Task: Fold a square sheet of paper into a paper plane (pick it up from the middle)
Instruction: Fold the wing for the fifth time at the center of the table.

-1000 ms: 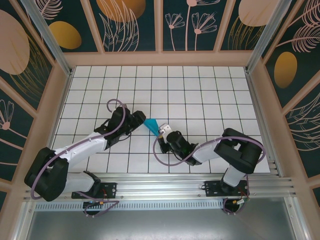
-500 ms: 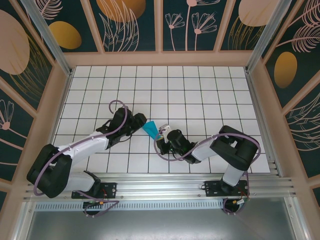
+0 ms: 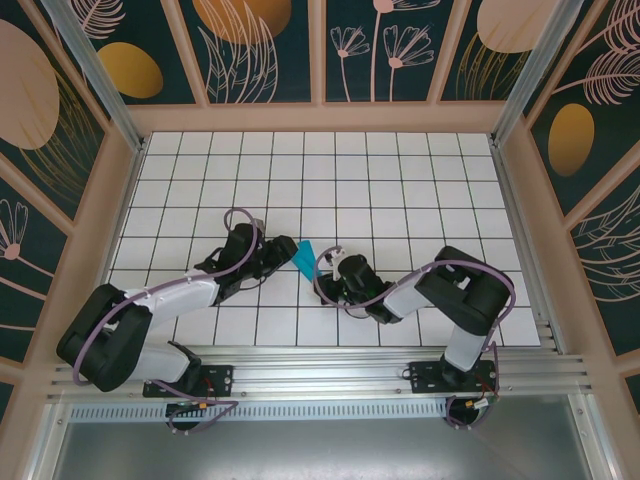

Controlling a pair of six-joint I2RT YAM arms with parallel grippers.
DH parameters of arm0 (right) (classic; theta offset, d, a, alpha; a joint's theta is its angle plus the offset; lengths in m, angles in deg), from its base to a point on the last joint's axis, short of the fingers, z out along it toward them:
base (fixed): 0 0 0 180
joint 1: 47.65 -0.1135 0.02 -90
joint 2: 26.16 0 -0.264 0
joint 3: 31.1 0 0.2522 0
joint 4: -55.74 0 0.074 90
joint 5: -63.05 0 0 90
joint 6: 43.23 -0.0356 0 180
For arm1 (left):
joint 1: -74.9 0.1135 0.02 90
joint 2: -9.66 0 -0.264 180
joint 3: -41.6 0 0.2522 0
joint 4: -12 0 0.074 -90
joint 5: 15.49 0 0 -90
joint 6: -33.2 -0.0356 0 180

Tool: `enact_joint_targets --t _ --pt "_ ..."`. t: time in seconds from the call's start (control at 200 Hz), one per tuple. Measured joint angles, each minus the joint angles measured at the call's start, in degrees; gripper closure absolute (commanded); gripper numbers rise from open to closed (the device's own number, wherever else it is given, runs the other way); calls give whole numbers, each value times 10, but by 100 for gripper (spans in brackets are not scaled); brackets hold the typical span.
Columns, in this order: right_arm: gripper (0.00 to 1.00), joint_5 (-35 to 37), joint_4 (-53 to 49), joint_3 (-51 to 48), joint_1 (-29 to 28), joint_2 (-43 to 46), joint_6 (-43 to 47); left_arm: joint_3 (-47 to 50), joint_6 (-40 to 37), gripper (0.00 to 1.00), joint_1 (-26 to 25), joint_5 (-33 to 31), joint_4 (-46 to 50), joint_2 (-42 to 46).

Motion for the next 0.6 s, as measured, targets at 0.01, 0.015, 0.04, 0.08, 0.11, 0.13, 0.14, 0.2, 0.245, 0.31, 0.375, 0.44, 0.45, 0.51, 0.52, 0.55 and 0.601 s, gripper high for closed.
enact_joint_targets --t 0.01,0.015,0.04,0.08,0.11,0.13,0.14,0.2,0.245,0.31,0.375,0.44,0.45,0.51,0.52,0.55,0.601 --pt "98 -1 0 0 1 0 -3 1 0 45 0 0 -3 0" --pt "98 -2 0 0 1 0 -3 2 0 45 0 1 -5 0" --pt "98 -6 2 0 3 0 -9 5 0 45 0 5 -11 -1" --pt "98 -12 4 -1 7 0 -21 9 2 46 0 9 -22 -2" --pt "98 -17 4 -2 9 0 -29 12 3 46 0 13 -32 -5" --pt "97 -20 5 -2 10 0 -33 15 4 46 0 16 -38 -6" --pt "97 -21 6 -2 11 0 -35 16 5 46 0 17 -40 -7" --pt "97 -26 11 -5 14 0 -47 20 8 45 0 27 -58 -14" --pt "97 -28 13 -6 15 -1 -54 22 10 44 0 37 -73 -24" --pt "97 -30 17 -7 15 -3 -61 22 13 43 0 49 -92 -41" --pt "96 -30 19 -7 15 -4 -64 21 15 42 0 63 -112 -63" --pt "94 -30 20 -7 16 -4 -65 18 15 42 0 72 -121 -85" --pt "94 -30 20 -7 16 -4 -65 17 16 42 0 73 -123 -89" --pt "92 -30 19 -7 16 -4 -67 13 17 42 0 80 -129 -106" --pt "92 -30 19 -7 16 -4 -67 12 18 42 0 80 -130 -108" --pt "91 -30 19 -7 16 -4 -67 10 19 42 0 83 -133 -115" --pt "89 -31 20 -7 16 -3 -66 5 19 43 0 86 -137 -124"
